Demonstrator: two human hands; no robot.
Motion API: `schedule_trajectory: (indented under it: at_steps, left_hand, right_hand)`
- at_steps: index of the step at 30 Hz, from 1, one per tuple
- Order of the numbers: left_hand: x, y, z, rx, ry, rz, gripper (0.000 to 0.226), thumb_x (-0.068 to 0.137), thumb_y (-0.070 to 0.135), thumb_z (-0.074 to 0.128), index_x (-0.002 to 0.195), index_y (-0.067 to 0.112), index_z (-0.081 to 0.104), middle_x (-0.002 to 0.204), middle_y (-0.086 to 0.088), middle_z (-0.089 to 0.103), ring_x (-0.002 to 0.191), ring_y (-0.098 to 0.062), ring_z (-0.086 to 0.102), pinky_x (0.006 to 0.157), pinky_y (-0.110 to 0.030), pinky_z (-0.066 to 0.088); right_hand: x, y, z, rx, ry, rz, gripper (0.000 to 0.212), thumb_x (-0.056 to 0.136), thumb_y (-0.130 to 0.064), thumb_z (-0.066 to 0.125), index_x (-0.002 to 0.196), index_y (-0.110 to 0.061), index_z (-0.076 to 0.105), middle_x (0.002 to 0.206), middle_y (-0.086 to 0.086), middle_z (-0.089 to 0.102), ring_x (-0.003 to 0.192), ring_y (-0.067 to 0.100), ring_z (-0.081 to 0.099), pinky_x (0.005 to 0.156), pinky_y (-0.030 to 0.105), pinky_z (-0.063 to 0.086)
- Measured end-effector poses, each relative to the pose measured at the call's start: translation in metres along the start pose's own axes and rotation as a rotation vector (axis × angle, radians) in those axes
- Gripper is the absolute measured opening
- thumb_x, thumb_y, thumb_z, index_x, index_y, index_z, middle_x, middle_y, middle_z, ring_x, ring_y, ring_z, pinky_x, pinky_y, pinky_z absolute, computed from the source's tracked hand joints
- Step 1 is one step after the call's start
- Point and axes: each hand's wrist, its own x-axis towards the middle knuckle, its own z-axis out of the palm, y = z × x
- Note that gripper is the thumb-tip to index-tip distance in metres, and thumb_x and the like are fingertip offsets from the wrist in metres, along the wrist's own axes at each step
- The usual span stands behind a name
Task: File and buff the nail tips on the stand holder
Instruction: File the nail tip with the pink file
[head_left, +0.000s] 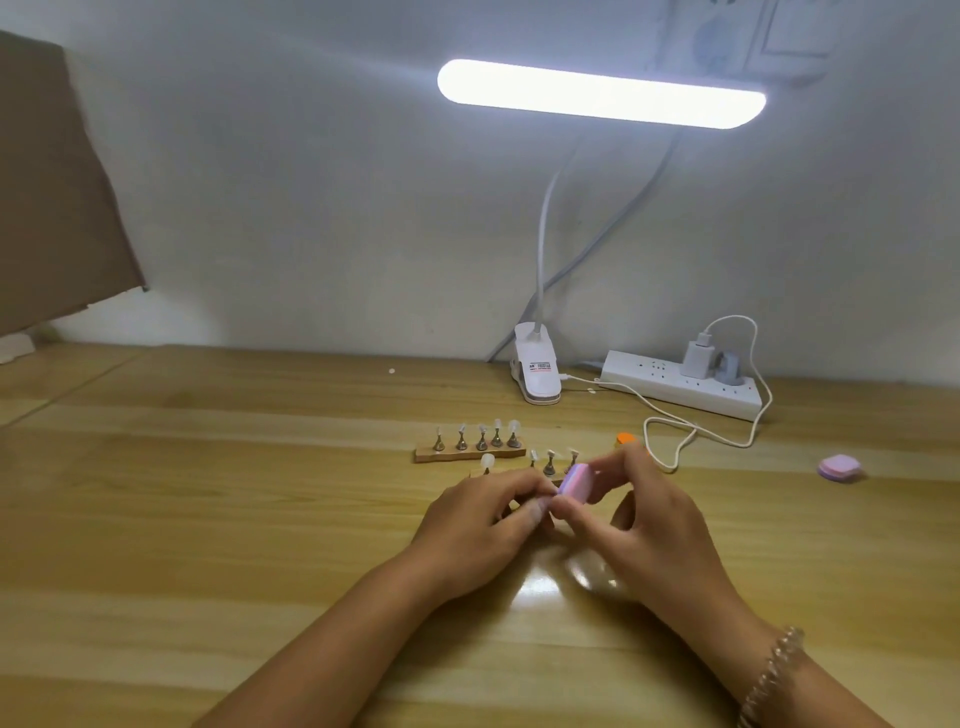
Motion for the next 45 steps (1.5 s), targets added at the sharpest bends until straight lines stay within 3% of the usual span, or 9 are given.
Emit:
schedule_trajectory:
  at_steps: [4,8,12,22,28,32,36,40,45]
  left_hand:
    - [0.0012,-0.002,0.0006,0.033,-0.001,0.002,0.016,0.098,0.033,0.05,0.102,0.034,0.066,0.086,0.021,0.064,0.077,-0.005,0.055,0.072,-0.032,0.045]
    - [0.0009,-0.0007,0.0,-0.003,-0.008,-0.001,0.015,0.1,0.034,0.053,0.102,0.033,0.068,0.089,0.021,0.07,0.083,-0.006,0.061,0.079,-0.035,0.049]
    - [0.0006,0.0016,-0.0017,-0.045,0.001,-0.017,0.027,0.09,0.041,0.046,0.1,0.031,0.068,0.088,0.016,0.068,0.084,-0.014,0.061,0.08,-0.041,0.051]
    - [0.0019,0.0011,-0.0015,-0.078,-0.01,-0.031,0.026,0.091,0.042,0.049,0.101,0.032,0.07,0.091,0.017,0.072,0.089,-0.016,0.065,0.085,-0.045,0.051]
    - [0.0025,0.0007,-0.0009,-0.105,-0.001,-0.026,0.021,0.094,0.037,0.055,0.101,0.029,0.073,0.089,0.014,0.072,0.08,-0.021,0.063,0.077,-0.047,0.054]
    - [0.0031,-0.0019,0.0005,-0.117,-0.006,-0.027,0.017,0.095,0.031,0.056,0.1,0.03,0.072,0.09,0.013,0.072,0.079,-0.021,0.065,0.075,-0.048,0.054]
    - [0.0039,-0.0021,0.0009,-0.123,-0.006,-0.031,0.017,0.092,0.04,0.054,0.095,0.036,0.07,0.082,0.02,0.068,0.066,-0.008,0.057,0.071,-0.044,0.053]
    - [0.0033,-0.0012,0.0002,-0.148,-0.018,-0.031,0.021,0.091,0.039,0.052,0.099,0.032,0.071,0.089,0.015,0.071,0.078,-0.021,0.065,0.075,-0.049,0.055]
    - [0.0036,-0.0029,0.0017,-0.141,-0.006,-0.022,0.017,0.092,0.037,0.055,0.097,0.035,0.071,0.088,0.019,0.07,0.072,-0.013,0.06,0.072,-0.046,0.055]
  right_hand:
    - [-0.0034,-0.0051,0.0011,-0.053,-0.078,-0.1,0.04,0.07,-0.062,0.068,0.089,-0.032,0.049,0.083,-0.018,0.06,0.057,0.01,0.054,0.051,0.027,0.044]
    - [0.0019,0.0009,-0.0021,0.022,0.023,0.025,0.04,0.069,-0.058,0.072,0.091,-0.032,0.051,0.084,-0.017,0.065,0.056,0.011,0.054,0.059,0.037,0.05]
    - [-0.002,-0.0058,-0.0005,0.009,-0.098,-0.059,0.036,0.071,-0.055,0.071,0.089,-0.031,0.051,0.089,-0.018,0.064,0.056,0.011,0.056,0.054,0.03,0.046]
    - [0.0007,-0.0007,-0.0011,0.012,0.002,0.012,0.036,0.072,-0.052,0.075,0.089,-0.032,0.05,0.085,-0.02,0.065,0.058,0.004,0.056,0.057,0.03,0.046]
    - [0.0012,-0.001,-0.0007,0.013,-0.019,0.016,0.035,0.073,-0.054,0.074,0.085,-0.031,0.051,0.083,-0.019,0.065,0.06,0.005,0.057,0.056,0.027,0.043]
    - [-0.0025,-0.0025,0.0016,-0.05,-0.065,-0.069,0.043,0.071,-0.069,0.063,0.088,-0.032,0.049,0.084,-0.02,0.062,0.059,0.006,0.055,0.051,0.023,0.041]
    - [0.001,0.0027,0.002,-0.028,-0.002,0.005,0.039,0.073,-0.065,0.067,0.086,-0.033,0.047,0.087,-0.021,0.063,0.059,0.006,0.057,0.055,0.031,0.047]
    - [-0.0025,-0.0029,0.0034,-0.045,-0.078,-0.071,0.042,0.073,-0.069,0.06,0.09,-0.032,0.05,0.088,-0.021,0.062,0.058,0.006,0.055,0.051,0.021,0.039]
    - [-0.0017,-0.0006,0.0016,-0.041,-0.035,-0.047,0.038,0.076,-0.066,0.061,0.093,-0.034,0.051,0.093,-0.024,0.063,0.06,0.006,0.056,0.055,0.026,0.044]
